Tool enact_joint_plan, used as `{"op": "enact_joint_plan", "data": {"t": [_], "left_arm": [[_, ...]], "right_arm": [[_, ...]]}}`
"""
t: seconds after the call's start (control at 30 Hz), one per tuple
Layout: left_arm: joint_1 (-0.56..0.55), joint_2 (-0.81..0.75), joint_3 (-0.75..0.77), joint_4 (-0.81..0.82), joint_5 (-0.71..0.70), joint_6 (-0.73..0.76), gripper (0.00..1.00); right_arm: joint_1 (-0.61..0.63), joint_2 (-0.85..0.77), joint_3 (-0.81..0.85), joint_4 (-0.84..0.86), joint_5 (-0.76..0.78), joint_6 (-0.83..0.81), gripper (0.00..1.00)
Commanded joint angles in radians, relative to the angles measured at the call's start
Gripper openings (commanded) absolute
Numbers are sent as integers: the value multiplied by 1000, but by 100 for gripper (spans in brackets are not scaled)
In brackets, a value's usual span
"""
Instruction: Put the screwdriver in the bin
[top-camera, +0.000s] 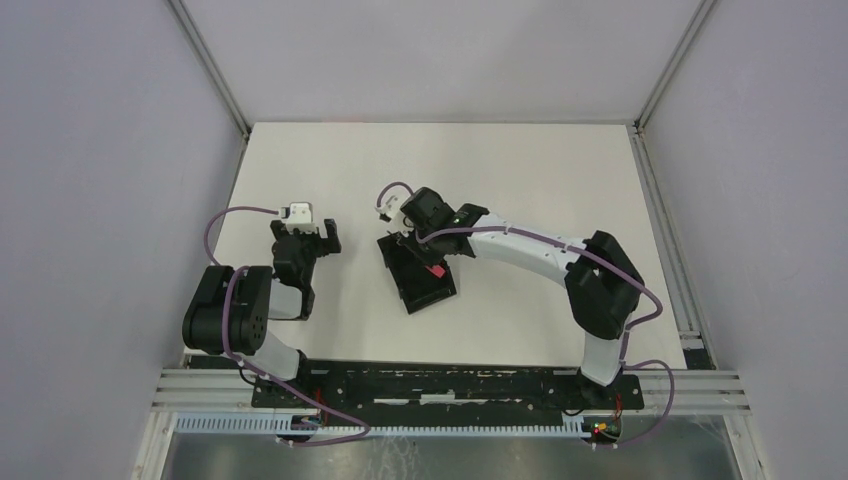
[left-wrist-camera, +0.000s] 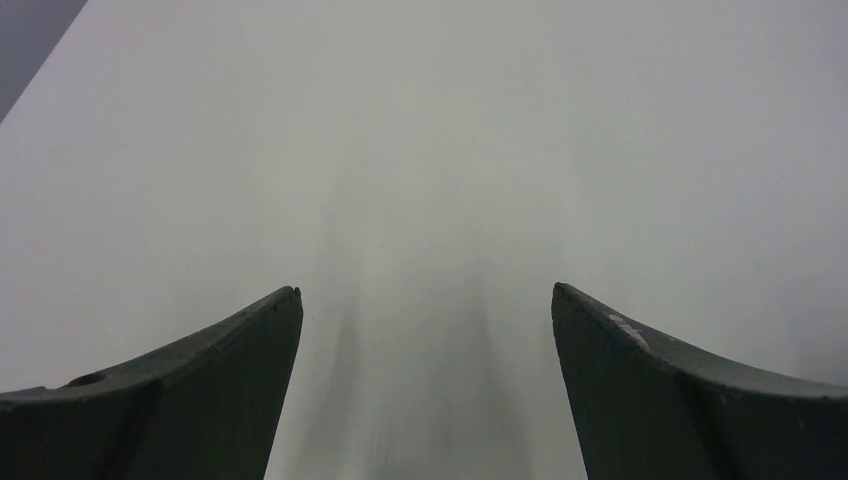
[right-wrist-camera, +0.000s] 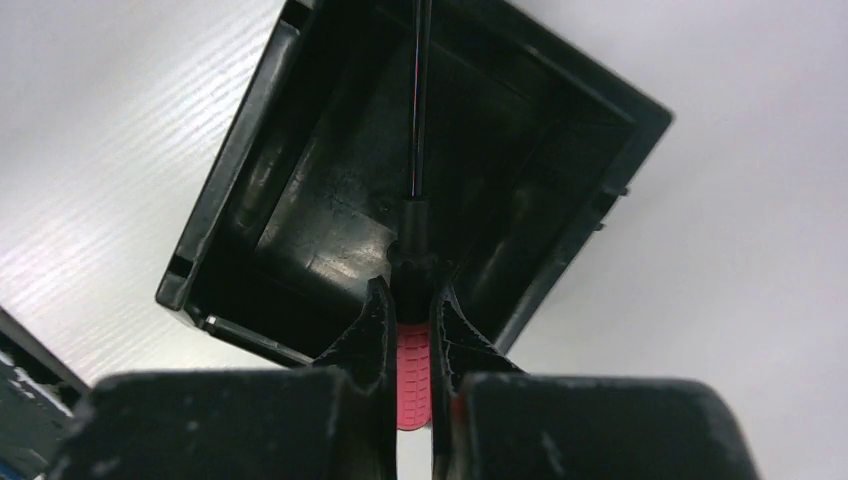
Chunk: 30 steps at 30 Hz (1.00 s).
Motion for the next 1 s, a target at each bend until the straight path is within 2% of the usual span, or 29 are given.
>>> {"op": "enact_joint_plan", "data": {"t": [0.0, 0.2, 0.23, 0.37, 0.4, 0.5, 0.7, 0.73, 0.77, 0.8, 0.83, 0.97], "left_arm": [[6, -16, 5, 29, 9, -32, 100], [6, -16, 5, 29, 9, -32, 100], [6, -16, 5, 29, 9, -32, 100], [6, -15, 5, 29, 9, -32, 100], [6, -15, 5, 29, 9, -32, 100], [6, -16, 5, 29, 9, -32, 100], [6, -15, 5, 29, 9, -32, 100], [6, -16, 5, 29, 9, -32, 100], [6, -15, 5, 29, 10, -32, 100], [5, -15, 5, 29, 9, -32, 100], [6, -16, 5, 29, 9, -32, 100], [6, -15, 5, 29, 9, -32, 100]], "right_arm": [[24, 25, -39, 80, 14, -56, 0], [27, 39, -95, 114, 7, -27, 0], [27, 44, -92, 115, 0, -21, 3], [36, 41, -67, 118, -6, -1, 39], [36, 32, -58, 119, -5, -1, 43], [39, 0, -32, 116, 21, 48, 50], [38, -110, 24, 80, 132, 76, 56], [36, -143, 22, 77, 165, 75, 62], [31, -180, 11, 84, 200, 71, 72], [24, -212, -5, 94, 225, 68, 88], [11, -246, -28, 114, 249, 62, 98], [-77, -419, -206, 242, 299, 52, 98]]}}
